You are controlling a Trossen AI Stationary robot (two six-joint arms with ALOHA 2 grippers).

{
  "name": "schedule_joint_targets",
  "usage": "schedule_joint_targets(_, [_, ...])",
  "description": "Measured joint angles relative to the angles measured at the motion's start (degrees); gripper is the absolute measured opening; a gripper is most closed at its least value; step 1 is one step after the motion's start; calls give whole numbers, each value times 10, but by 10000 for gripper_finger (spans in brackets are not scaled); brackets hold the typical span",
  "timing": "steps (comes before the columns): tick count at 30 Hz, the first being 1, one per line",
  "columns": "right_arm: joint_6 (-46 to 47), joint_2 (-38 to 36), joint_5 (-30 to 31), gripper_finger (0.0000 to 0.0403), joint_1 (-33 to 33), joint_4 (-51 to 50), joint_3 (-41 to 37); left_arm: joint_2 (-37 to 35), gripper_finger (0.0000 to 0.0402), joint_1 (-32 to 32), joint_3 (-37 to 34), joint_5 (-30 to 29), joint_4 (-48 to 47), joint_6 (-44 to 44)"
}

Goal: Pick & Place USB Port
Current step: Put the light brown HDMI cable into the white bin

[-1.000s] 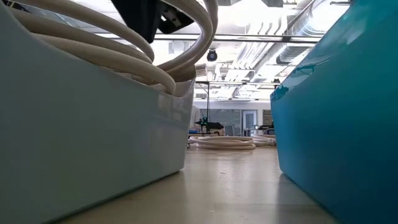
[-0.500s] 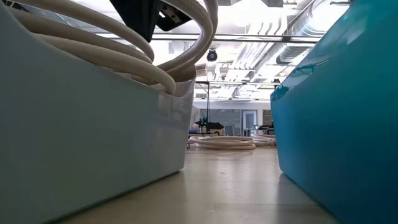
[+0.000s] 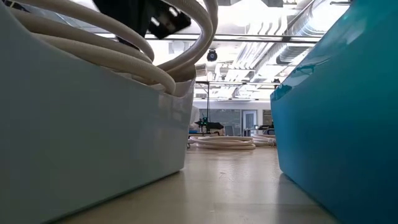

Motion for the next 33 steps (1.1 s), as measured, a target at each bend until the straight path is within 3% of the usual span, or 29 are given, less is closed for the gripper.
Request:
schedule_joint_targets(5, [20,0,0,142,0,17,-21,0,0,2,-42,6,37,-2])
schedule_joint_targets(23, [18,0,3,142,0,33,-24,-2,0,2,-91,-22,100,5])
schedule_joint_targets(33, [4,0,1,142,0,40,-24,-2,0,20,-186,30,228,-3])
